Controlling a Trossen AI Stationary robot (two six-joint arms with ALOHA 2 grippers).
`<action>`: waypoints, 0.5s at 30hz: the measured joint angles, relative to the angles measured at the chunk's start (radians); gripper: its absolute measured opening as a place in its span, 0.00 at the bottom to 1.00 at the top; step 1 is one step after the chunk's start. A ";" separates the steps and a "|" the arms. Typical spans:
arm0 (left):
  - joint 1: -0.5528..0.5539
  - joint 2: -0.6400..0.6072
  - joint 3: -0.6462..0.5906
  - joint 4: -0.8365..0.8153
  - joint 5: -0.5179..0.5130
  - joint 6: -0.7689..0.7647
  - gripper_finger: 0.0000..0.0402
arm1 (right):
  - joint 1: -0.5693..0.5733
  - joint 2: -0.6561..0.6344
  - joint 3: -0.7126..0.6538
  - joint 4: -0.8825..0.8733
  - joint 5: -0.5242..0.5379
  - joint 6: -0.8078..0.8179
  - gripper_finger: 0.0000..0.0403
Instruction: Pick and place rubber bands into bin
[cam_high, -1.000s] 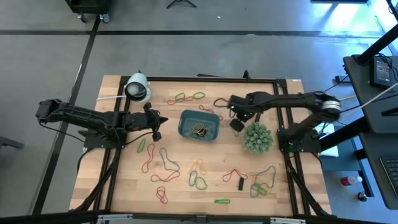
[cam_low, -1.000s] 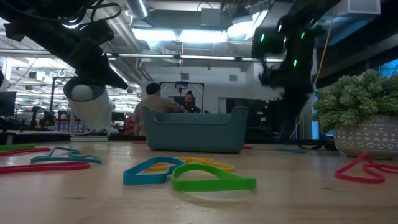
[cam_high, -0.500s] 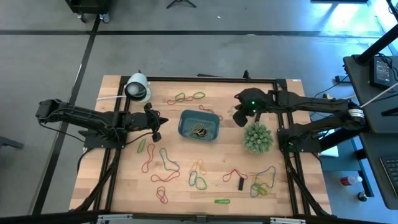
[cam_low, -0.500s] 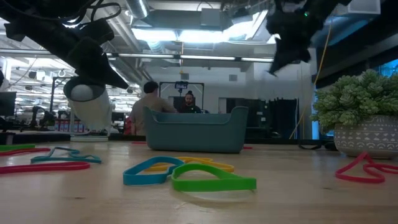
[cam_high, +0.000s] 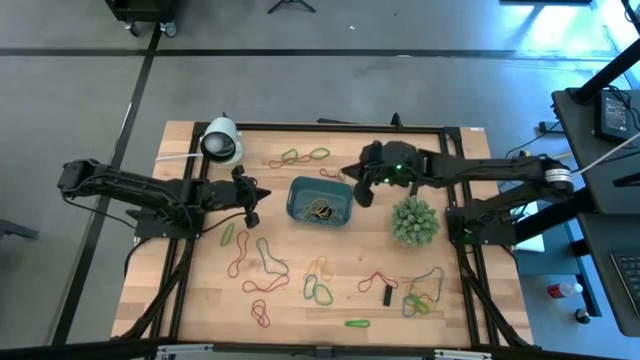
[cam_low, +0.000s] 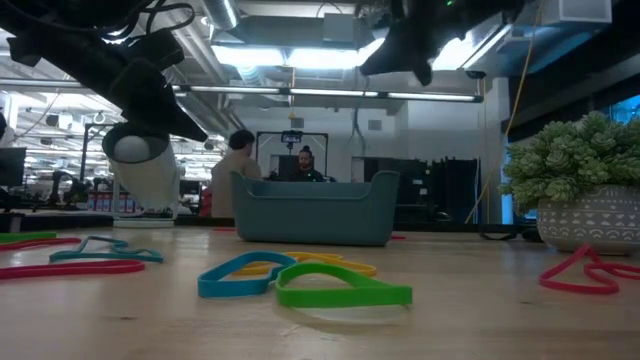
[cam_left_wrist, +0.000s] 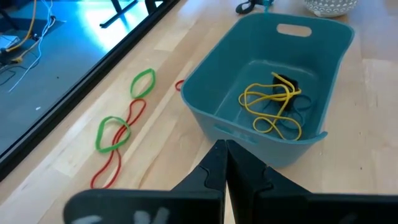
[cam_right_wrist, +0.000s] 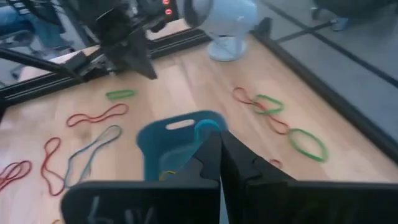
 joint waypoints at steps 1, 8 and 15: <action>0.000 0.000 0.000 0.001 0.000 0.000 0.00 | 0.001 0.022 0.000 0.017 -0.004 0.000 0.00; 0.000 0.000 0.000 0.007 0.001 0.000 0.00 | 0.001 0.186 0.000 0.080 -0.018 -0.003 0.00; 0.000 0.000 0.000 0.011 0.001 0.000 0.00 | 0.008 0.341 0.000 0.162 -0.017 0.031 0.00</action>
